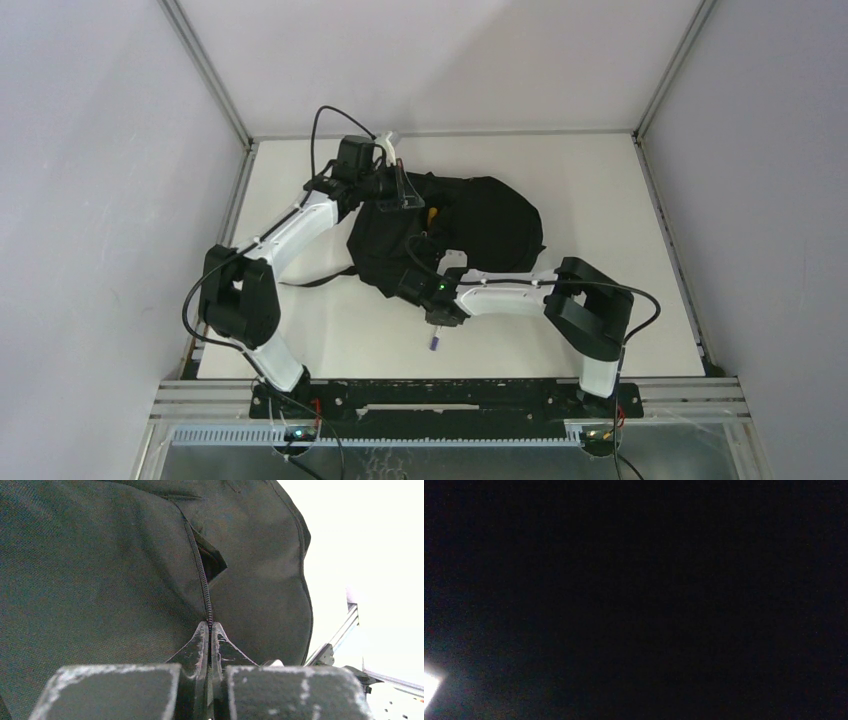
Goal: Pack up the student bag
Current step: Pick up the stationery from the center of the board, then place the stationery in the student bag.
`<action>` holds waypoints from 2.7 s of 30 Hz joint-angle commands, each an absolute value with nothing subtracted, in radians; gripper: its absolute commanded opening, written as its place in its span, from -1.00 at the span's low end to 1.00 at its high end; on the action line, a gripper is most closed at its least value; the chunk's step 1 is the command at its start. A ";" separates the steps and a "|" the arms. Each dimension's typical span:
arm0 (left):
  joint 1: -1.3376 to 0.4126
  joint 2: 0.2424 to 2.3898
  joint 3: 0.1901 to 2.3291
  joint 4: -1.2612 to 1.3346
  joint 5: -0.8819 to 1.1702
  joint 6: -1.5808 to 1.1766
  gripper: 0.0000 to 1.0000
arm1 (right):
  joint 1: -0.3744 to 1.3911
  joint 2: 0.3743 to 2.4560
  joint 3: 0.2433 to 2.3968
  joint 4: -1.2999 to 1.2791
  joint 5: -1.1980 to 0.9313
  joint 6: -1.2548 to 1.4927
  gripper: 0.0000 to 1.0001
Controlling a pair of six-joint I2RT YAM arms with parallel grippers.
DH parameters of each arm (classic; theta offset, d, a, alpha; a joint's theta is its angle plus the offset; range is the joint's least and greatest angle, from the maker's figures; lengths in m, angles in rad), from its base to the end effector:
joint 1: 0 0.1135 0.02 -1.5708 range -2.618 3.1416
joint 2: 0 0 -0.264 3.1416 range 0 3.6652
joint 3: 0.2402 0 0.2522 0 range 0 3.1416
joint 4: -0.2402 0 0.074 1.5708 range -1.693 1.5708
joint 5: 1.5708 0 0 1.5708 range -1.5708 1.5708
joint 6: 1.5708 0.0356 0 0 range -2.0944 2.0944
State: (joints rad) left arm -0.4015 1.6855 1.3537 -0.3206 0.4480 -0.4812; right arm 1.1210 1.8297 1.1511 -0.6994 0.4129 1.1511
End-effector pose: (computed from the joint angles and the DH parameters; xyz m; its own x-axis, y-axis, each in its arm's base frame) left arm 0.3490 -0.1649 0.2883 -0.8050 -0.1114 -0.5827 0.3345 0.7260 -0.6009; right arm 0.1591 0.2967 0.1570 -0.8966 0.0668 -0.4377 0.0672 0.9976 0.0145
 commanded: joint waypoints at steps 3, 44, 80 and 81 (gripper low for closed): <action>-0.388 1.678 1.333 -0.285 0.443 -0.472 -1.00 | 1.147 1.832 1.156 -0.652 0.438 1.071 -0.81; -0.388 1.671 1.320 -0.310 0.498 -0.500 -1.00 | 0.699 1.343 1.086 -0.381 0.089 0.812 -1.00; -0.390 1.627 1.294 -0.288 0.539 -0.490 -1.00 | 0.524 2.000 1.681 -0.408 -0.209 0.922 -0.27; -0.390 1.628 1.296 -0.289 0.537 -0.491 -1.00 | 0.525 1.974 1.655 -0.389 -0.225 0.921 -0.13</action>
